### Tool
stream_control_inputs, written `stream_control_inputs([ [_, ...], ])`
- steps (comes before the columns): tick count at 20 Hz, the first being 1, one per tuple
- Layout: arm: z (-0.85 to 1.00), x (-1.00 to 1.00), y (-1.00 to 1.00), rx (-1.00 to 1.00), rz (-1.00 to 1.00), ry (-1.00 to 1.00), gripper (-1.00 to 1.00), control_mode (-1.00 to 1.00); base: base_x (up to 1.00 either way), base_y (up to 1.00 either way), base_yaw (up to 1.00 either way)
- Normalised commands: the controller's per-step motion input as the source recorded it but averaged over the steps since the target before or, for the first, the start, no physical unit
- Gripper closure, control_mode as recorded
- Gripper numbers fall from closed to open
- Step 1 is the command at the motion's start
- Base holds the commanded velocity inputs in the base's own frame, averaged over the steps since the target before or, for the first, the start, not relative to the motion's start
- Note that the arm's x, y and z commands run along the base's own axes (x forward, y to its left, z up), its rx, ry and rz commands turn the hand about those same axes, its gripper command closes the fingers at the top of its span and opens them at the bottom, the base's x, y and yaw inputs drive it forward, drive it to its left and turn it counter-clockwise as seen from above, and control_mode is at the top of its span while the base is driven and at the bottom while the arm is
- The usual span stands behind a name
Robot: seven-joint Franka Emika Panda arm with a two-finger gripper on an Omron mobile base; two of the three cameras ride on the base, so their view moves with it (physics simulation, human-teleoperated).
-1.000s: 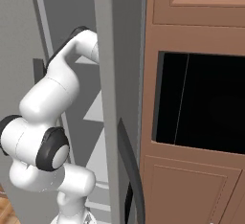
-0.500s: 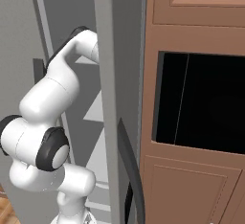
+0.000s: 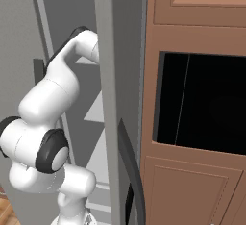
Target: Open the freezer door, pick up the ice cube tray from the freezer, and place it on the dining counter.
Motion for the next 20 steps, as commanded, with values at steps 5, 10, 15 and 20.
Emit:
stream_control_inputs([
  [5, 0.13, -0.33, 0.00, 0.00, 0.00, 0.00, 1.00, -1.00, 0.00, 0.00, 0.00],
  [10, 0.10, -0.28, 0.00, 0.00, 0.00, 0.00, 1.00, -1.00, 0.00, 0.00, 0.00],
  [15, 0.01, -0.16, 0.00, 0.00, 0.00, 0.00, 1.00, -1.00, 0.00, 0.00, 0.00],
  [20, 0.00, -0.11, 0.00, 0.00, 0.00, 0.00, 1.00, -1.00, 0.00, 0.00, 0.00],
])
